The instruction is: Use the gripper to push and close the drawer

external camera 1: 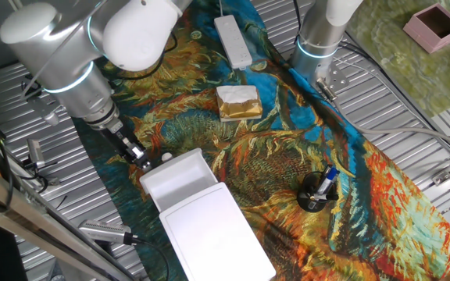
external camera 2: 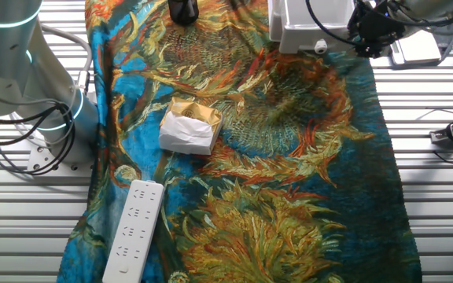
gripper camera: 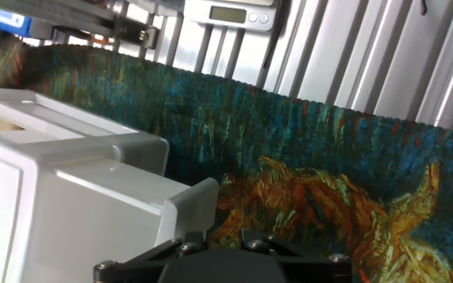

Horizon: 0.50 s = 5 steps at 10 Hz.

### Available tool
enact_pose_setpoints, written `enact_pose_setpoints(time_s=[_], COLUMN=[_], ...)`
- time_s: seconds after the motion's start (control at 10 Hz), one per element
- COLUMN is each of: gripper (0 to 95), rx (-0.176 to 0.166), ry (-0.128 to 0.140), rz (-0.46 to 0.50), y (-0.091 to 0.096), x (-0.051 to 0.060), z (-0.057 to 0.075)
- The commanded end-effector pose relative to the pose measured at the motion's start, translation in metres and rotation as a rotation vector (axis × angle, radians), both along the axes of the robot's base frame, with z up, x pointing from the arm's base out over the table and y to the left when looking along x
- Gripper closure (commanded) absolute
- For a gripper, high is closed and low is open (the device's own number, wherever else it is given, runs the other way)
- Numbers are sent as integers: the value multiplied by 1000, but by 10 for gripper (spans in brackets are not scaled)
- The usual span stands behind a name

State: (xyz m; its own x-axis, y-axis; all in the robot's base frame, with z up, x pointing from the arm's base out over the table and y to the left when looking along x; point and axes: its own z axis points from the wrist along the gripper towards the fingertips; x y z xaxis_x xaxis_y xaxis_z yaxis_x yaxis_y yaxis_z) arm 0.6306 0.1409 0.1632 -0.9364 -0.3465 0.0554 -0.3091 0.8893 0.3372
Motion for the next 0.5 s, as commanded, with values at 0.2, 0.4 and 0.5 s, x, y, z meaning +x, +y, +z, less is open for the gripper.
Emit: enact_pose_setpoints(time_s=[0.2,0.4,0.5], gripper=[760,570,570], rx=[7,23,43], ry=[-5,1,2], rz=[-4,-24,-39], y=[0,-1,-1], x=[-2,-3,-4], z=[1,0,-1])
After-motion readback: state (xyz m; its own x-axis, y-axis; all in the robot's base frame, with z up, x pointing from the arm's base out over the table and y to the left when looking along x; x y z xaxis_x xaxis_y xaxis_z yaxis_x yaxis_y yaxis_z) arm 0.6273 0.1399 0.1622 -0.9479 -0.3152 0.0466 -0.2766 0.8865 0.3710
